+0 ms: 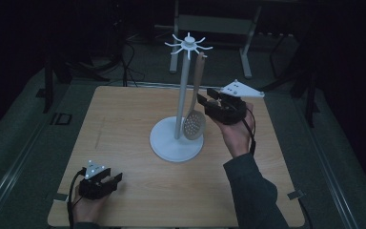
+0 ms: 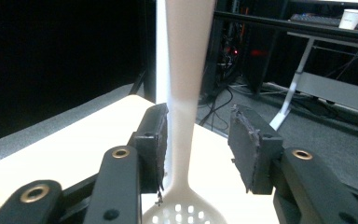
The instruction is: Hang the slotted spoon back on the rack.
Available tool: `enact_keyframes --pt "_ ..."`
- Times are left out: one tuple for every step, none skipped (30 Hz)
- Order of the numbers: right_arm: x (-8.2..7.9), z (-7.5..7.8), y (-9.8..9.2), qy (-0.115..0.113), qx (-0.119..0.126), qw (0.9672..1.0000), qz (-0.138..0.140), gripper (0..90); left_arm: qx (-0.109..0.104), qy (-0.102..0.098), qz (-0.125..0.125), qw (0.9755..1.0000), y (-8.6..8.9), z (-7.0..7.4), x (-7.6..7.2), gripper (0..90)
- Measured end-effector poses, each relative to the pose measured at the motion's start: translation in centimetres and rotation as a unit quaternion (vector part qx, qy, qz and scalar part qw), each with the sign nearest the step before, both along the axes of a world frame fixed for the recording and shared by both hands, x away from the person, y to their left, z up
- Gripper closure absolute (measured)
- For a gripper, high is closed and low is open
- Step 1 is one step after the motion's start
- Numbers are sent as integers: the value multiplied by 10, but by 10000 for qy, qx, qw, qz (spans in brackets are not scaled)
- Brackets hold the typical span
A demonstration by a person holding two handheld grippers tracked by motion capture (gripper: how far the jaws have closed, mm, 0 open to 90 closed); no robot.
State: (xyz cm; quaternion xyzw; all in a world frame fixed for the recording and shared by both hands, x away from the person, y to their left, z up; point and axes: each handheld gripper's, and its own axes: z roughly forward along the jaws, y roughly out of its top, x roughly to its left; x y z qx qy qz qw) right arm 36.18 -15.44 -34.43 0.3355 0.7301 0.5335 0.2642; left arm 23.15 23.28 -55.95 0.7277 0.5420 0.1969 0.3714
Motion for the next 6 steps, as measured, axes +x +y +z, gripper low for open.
enact_keyframes --pt "-1 -1 -4 23 2 10000 1 567 -3 -6 7 10000 0 0 0 469" --pt "-1 -3 -7 58 7 10000 -8 566 0 -4 7 10000 0 0 0 469" --pt "-2 -4 -10 92 -11 10000 -24 565 3 -9 5 10000 0 0 0 469" --pt "-2 -7 -13 112 -35 9999 -42 563 5 -4 4 10000 0 0 0 468" --pt "-2 -10 -17 173 -46 9998 -62 557 10 -5 -1 10000 0 0 0 469" --pt "-2 -13 -21 256 -70 9996 -87 552 8 -4 1 10000 0 0 0 468"
